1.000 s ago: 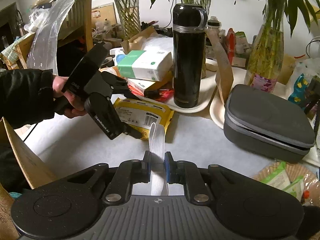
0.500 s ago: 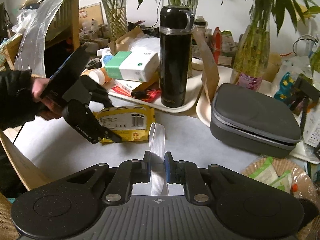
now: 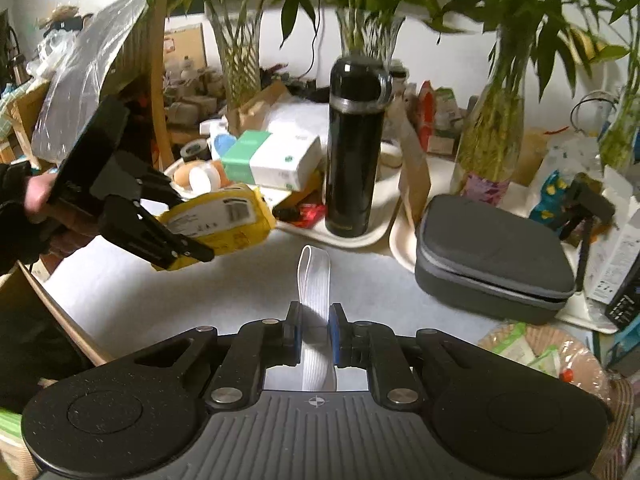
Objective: Organize soft objects
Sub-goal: 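Grasp the yellow wrapped packet with the left gripper while the right holds the strap, then carry the yellow packet and white strap over the box and open both grippers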
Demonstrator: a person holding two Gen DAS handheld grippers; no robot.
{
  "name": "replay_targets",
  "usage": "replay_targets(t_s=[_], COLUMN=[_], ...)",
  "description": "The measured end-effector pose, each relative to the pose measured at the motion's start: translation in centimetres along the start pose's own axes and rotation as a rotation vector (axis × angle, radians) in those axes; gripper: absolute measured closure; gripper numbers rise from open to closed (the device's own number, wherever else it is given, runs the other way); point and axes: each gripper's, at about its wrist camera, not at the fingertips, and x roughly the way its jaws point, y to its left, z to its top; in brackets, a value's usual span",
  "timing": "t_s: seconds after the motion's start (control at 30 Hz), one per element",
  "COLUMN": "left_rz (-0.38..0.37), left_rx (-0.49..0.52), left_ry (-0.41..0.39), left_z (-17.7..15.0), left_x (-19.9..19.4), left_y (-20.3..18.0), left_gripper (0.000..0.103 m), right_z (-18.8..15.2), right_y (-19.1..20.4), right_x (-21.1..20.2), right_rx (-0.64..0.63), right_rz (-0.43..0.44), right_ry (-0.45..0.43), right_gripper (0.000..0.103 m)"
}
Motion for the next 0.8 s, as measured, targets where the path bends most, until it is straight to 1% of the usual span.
replay_targets(t_s=[0.2, 0.33, 0.4, 0.53, 0.63, 0.8], left_rz=[0.075, 0.128, 0.144, 0.163, 0.190, 0.171], left_rx=[-0.073, -0.125, -0.128, -0.132, -0.135, -0.185], left_ry=[-0.068, -0.088, -0.102, -0.132, -0.150, -0.188], left_z=[0.0, -0.3, -0.4, -0.7, -0.9, -1.7], left_x=[-4.9, -8.1, -9.6, -12.4, -14.4, -17.8], left_y=[-0.6, -1.8, -2.6, -4.0, -5.1, -6.5], left_gripper=[0.052, 0.052, 0.052, 0.052, 0.052, 0.052], right_z=[0.6, 0.8, 0.8, 0.8, 0.7, 0.4], right_y=[1.2, 2.5, 3.3, 4.7, 5.3, 6.5], right_x=[-3.4, -5.6, -6.5, -8.2, -9.6, -11.8], right_rx=[0.030, 0.042, 0.037, 0.039, 0.070, 0.080], right_rz=[-0.018, -0.021, -0.011, -0.016, -0.019, -0.014], right_ry=[-0.025, -0.030, -0.030, -0.034, -0.042, -0.061], right_gripper=[0.087, 0.087, 0.087, 0.087, 0.087, 0.087])
